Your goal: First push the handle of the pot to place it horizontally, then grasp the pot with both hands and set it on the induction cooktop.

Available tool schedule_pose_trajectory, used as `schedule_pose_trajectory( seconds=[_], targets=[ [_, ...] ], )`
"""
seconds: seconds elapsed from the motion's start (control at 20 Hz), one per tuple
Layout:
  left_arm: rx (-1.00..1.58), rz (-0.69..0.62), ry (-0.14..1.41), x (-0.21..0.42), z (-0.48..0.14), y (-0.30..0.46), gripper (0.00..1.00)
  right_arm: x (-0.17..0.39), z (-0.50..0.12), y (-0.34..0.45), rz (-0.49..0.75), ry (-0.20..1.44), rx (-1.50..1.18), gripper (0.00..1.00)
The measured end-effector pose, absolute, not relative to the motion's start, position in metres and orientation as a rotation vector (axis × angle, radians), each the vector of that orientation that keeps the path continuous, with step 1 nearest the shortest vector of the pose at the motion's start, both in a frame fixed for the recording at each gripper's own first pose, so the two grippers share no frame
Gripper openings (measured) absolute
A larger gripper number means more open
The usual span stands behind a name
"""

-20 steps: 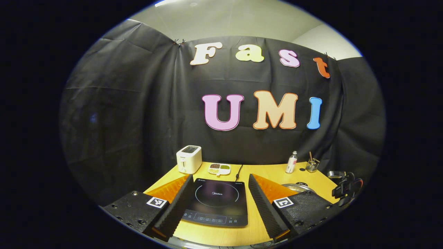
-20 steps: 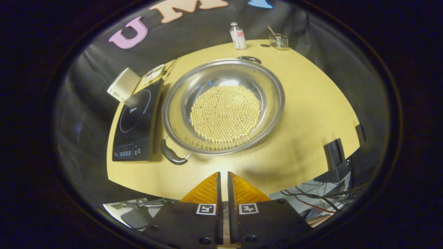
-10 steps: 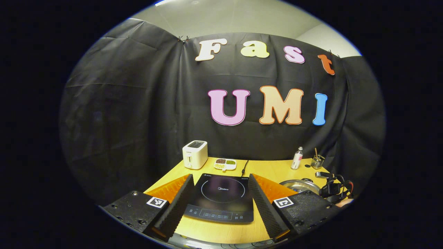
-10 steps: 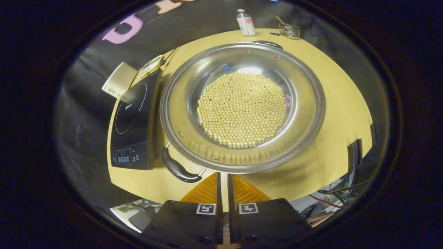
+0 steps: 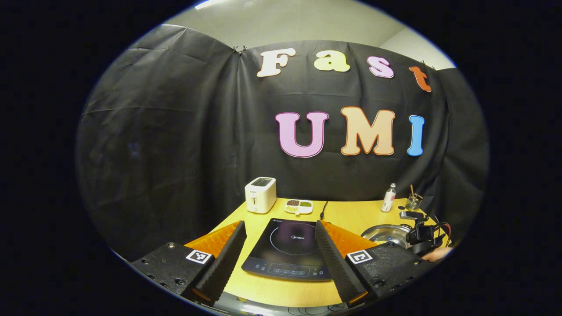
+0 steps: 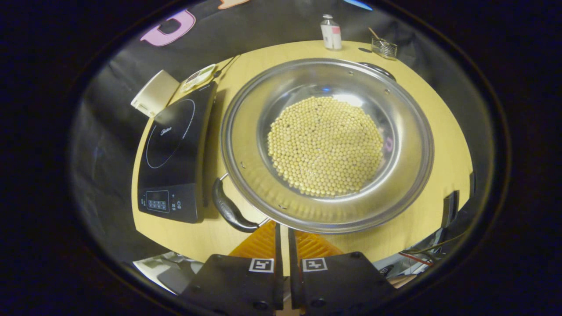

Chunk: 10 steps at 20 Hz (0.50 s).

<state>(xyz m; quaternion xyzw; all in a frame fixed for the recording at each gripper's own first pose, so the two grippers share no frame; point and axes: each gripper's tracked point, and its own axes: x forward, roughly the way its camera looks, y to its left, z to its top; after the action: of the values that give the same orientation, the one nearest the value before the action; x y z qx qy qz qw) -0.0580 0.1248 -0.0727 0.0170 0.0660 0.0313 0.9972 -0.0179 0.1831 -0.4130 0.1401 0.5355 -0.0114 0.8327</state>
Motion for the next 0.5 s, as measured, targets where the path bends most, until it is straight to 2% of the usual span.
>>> schedule_pose_trajectory(
  seconds=[0.2,0.25,0.35,0.4,0.5],
  targets=[
    [0.038,0.081,0.133,-0.060,-0.073,0.134,0.96,-0.007,-0.412,0.198,-0.035,1.130,0.310,0.09],
    [0.042,0.084,0.136,-0.060,-0.074,0.136,0.93,-0.005,-0.411,0.203,-0.045,1.132,0.319,0.09],
    [0.047,0.085,0.138,-0.061,-0.074,0.138,0.96,0.001,-0.410,0.209,-0.067,1.134,0.334,0.09],
    [0.048,0.084,0.142,-0.061,-0.074,0.139,0.93,0.004,-0.409,0.214,-0.068,1.135,0.339,0.09],
    [0.048,0.080,0.149,-0.061,-0.077,0.140,0.93,0.013,-0.409,0.226,-0.062,1.139,0.341,0.09]
  ],
)
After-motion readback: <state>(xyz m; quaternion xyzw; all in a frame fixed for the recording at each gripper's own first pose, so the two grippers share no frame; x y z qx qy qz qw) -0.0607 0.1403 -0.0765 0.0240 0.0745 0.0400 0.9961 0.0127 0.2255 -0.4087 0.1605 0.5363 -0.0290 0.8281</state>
